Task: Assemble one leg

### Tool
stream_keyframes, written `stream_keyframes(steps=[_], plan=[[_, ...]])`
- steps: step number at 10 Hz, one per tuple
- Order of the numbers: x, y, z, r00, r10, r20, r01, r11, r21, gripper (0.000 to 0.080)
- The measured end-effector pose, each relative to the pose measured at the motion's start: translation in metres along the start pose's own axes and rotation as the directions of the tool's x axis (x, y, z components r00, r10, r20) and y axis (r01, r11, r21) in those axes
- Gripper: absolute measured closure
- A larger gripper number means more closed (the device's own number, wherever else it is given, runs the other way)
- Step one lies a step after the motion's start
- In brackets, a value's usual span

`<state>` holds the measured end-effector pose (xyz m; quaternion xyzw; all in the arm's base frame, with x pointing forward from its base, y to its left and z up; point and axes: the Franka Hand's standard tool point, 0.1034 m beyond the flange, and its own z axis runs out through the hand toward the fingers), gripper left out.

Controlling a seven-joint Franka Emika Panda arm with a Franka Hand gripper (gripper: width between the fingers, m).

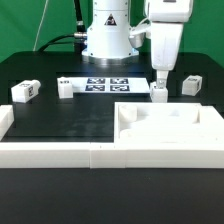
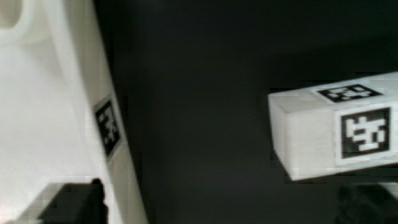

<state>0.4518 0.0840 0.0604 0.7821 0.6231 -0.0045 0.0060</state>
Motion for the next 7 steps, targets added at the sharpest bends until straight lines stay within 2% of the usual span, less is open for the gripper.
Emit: stream_keyframes(steps=[2, 4, 5, 7], plan=[[0.0, 0.0, 0.001, 0.998, 0.066, 0.0, -0.066, 0.998, 0.002, 0.015], [0.0, -0.001, 0.001, 0.965, 0.264, -0.003, -0.264, 0.965, 0.003, 0.015], [-0.002, -0.004, 0.003, 0.914, 0.405, -0.017, -0.405, 0.914, 0.006, 0.015], [-0.002, -0.016, 0.006, 0.744, 0.668, -0.013, -0.667, 0.744, 0.029, 0.015]])
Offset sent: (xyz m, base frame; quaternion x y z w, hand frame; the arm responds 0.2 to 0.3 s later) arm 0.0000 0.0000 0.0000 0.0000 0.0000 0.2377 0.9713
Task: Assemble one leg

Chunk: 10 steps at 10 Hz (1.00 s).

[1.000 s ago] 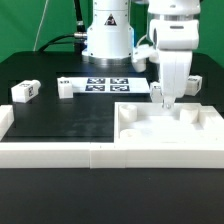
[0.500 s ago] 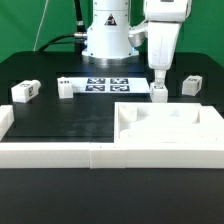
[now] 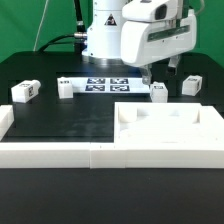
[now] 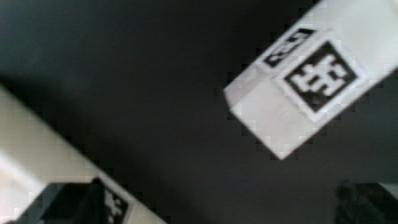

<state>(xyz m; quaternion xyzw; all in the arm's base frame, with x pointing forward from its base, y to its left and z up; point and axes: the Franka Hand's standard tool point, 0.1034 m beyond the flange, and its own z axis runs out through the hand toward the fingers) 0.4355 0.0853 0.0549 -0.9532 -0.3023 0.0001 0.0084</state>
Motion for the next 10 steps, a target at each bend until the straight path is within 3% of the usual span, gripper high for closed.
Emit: stream_keyframes(steps=[3, 5, 9, 10], plan=[[0.002, -0.006, 0.003, 0.961, 0.277, -0.023, -0.276, 0.961, 0.019, 0.015], [0.004, -0.01, 0.004, 0.881, 0.473, -0.018, -0.473, 0.88, 0.038, 0.015], [0.018, -0.059, 0.007, 0.587, 0.809, 0.012, -0.808, 0.585, 0.065, 0.015], [0.019, -0.064, 0.007, 0.532, 0.846, 0.021, -0.845, 0.53, 0.071, 0.015]])
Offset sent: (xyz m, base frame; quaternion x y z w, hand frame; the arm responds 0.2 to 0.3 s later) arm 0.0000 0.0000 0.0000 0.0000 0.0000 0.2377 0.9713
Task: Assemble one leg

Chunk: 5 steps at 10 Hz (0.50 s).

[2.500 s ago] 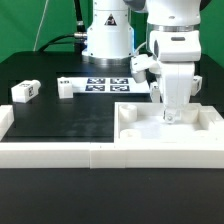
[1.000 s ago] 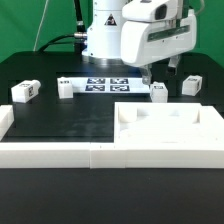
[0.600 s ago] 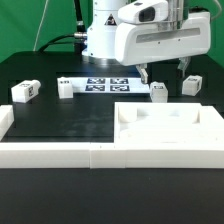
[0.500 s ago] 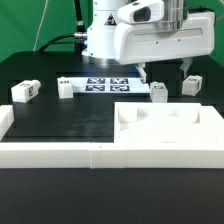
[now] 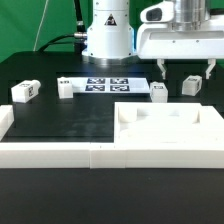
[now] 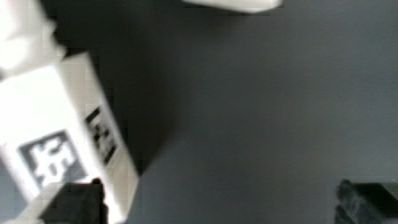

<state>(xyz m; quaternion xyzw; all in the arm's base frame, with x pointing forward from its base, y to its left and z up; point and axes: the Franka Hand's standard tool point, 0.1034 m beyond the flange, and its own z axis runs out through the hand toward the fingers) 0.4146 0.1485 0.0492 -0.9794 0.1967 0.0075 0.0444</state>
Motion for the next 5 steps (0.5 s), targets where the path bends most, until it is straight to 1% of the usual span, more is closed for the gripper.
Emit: stream_keyframes(steps=[1, 3, 4, 5], plan=[[-0.0003, -0.0001, 0.0001, 0.999, 0.036, 0.003, -0.036, 0.999, 0.005, 0.015], [-0.0002, 0.0, 0.0001, 1.0, 0.031, 0.004, -0.031, 1.0, 0.005, 0.015], [-0.0005, 0.0021, 0.0006, 1.0, 0.019, 0.019, -0.019, 1.0, -0.001, 0.015], [-0.0087, 0.0006, 0.0035, 0.999, 0.035, -0.013, -0.034, 0.999, 0.021, 0.015]])
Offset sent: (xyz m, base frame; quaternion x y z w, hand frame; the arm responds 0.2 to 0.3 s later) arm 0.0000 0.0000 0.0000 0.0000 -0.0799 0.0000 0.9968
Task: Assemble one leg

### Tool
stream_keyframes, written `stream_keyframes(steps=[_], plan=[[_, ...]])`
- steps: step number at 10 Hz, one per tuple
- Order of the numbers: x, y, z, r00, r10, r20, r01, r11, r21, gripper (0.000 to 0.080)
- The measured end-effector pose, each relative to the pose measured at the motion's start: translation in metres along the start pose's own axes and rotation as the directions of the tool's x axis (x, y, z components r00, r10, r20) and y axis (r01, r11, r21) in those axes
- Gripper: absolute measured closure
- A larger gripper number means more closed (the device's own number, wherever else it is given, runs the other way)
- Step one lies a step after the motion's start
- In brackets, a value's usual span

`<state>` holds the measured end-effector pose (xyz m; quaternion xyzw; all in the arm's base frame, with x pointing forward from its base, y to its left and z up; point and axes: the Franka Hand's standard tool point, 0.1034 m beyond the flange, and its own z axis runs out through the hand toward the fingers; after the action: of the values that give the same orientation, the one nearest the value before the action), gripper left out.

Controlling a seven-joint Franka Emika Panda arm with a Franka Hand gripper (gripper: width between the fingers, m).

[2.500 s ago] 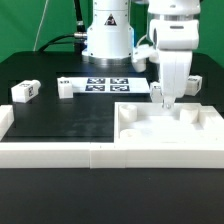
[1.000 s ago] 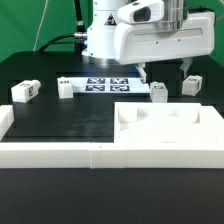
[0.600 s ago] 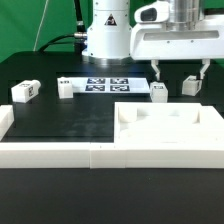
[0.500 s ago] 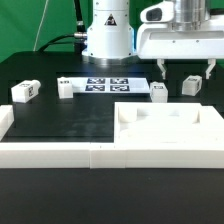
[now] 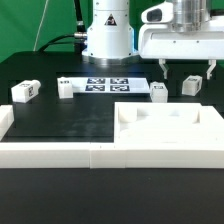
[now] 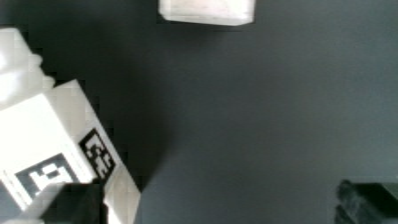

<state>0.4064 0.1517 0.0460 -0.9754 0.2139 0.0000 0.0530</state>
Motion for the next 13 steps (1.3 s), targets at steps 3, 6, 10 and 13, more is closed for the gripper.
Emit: stream_keyframes(steps=[3, 6, 10, 13], plan=[[-0.016, 0.01, 0.003, 0.987, -0.062, 0.149, 0.068, 0.997, -0.03, 0.015], [-0.017, 0.017, 0.002, 0.931, -0.063, 0.36, 0.088, 0.995, -0.054, 0.015], [-0.027, 0.013, 0.001, 0.789, -0.013, 0.614, 0.083, 0.993, -0.085, 0.015], [-0.041, 0.011, 0.001, 0.629, 0.042, 0.776, 0.059, 0.993, -0.101, 0.015]])
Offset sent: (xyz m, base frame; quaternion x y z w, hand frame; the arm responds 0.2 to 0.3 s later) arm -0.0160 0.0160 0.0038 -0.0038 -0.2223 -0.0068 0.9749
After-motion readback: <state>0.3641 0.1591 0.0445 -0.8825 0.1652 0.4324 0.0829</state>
